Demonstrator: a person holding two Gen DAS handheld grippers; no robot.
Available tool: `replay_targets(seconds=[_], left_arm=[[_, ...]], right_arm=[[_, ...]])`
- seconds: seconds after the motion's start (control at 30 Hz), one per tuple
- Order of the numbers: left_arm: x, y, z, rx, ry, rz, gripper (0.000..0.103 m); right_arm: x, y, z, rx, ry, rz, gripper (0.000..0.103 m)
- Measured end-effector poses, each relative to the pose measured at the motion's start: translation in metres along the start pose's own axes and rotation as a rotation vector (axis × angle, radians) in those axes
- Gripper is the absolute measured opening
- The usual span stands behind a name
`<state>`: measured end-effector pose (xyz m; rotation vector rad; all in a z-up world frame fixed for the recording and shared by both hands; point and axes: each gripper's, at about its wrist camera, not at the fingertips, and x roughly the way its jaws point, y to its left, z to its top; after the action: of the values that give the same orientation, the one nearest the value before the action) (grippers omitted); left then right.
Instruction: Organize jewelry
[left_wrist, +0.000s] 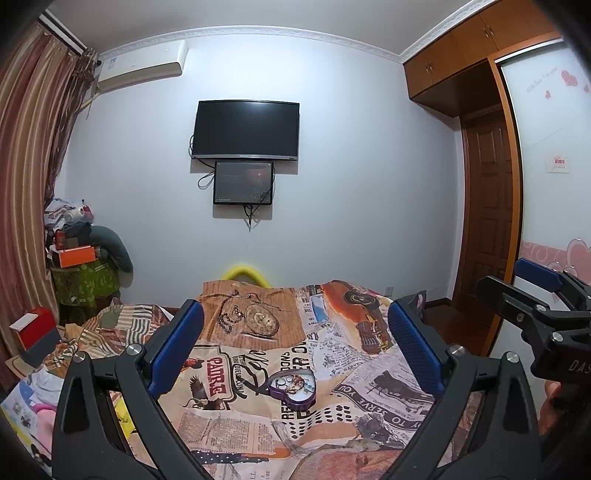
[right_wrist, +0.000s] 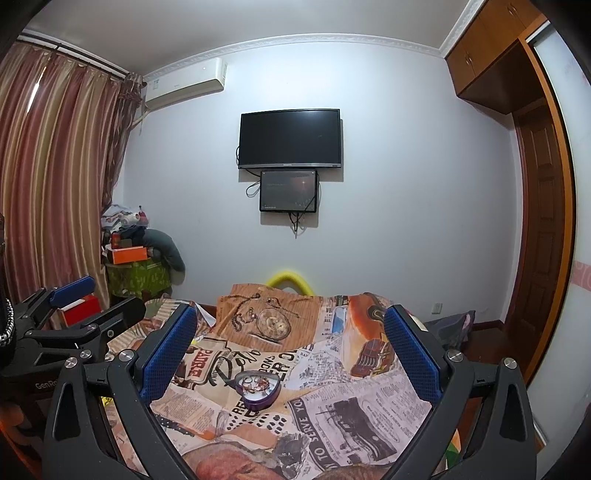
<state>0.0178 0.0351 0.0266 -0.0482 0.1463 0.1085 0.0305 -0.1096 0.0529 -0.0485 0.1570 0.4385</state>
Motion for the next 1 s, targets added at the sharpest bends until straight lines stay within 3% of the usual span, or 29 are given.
replay_targets(seconds=[0.6,1.0], left_arm=[[0.005,0.000,-0.003,-0.018,0.025,-0.042,0.100],[0.013,0.007,-0.010,-0.044,0.045,-0.028,0.102]], right_arm=[[0.001,-0.002,-0.002,0.011,0.007,-0.006,0.101],[0.008,0.000,-0.003,0.007,0.026,-0.005,0.101]])
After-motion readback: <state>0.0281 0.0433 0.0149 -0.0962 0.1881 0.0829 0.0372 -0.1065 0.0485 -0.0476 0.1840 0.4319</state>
